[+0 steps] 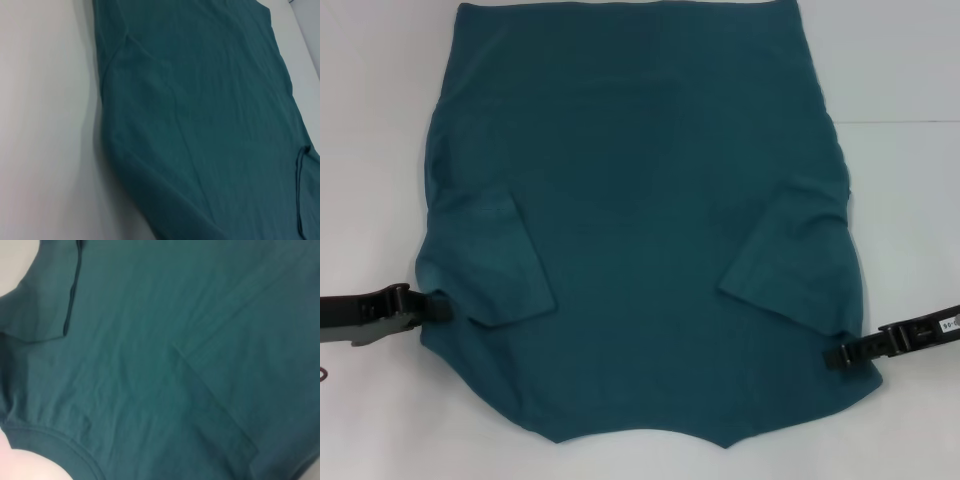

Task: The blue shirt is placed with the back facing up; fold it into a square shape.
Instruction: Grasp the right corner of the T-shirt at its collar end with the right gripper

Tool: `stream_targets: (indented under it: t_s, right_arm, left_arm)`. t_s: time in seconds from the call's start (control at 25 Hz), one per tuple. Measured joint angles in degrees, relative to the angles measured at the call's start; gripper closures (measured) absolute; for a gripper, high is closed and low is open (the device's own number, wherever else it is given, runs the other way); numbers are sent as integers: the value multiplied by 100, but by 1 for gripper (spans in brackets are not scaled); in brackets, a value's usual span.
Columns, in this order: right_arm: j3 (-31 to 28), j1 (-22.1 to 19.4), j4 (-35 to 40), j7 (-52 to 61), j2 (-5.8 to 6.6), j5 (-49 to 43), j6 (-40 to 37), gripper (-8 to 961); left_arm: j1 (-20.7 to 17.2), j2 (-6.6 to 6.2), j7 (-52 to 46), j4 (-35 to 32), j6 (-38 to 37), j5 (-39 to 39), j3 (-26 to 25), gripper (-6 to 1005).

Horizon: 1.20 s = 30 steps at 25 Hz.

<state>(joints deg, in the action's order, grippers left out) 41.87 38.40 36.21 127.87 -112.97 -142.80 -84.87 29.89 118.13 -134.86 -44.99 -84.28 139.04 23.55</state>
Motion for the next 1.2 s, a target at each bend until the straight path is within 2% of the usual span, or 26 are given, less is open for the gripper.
stream_targets:
  t_s: [0.56,0.68,0.88,1.04,1.2]
  right_arm:
    - [-22,-64,10,318,97,-2,40,401]
    - [-2,-54,7,318,99,-6,41,642]
    - [15,-44,3,347,100,-13,41,847]
    - [-7,-51,21,353,113,-16,-26,883]
    - [-68,-76,64,353,192,1,-174,919]
  left_arm:
    - [16,0,30,0,0,-4,9,975]
    - [17,0,36,-1,0,-7,4,975]
    - [17,0,38,0,0,-9,11,975]
    - [17,0,39,-8,-31,-9,3,975]
    - [18,-18,72,-47,-152,-9,3,974]
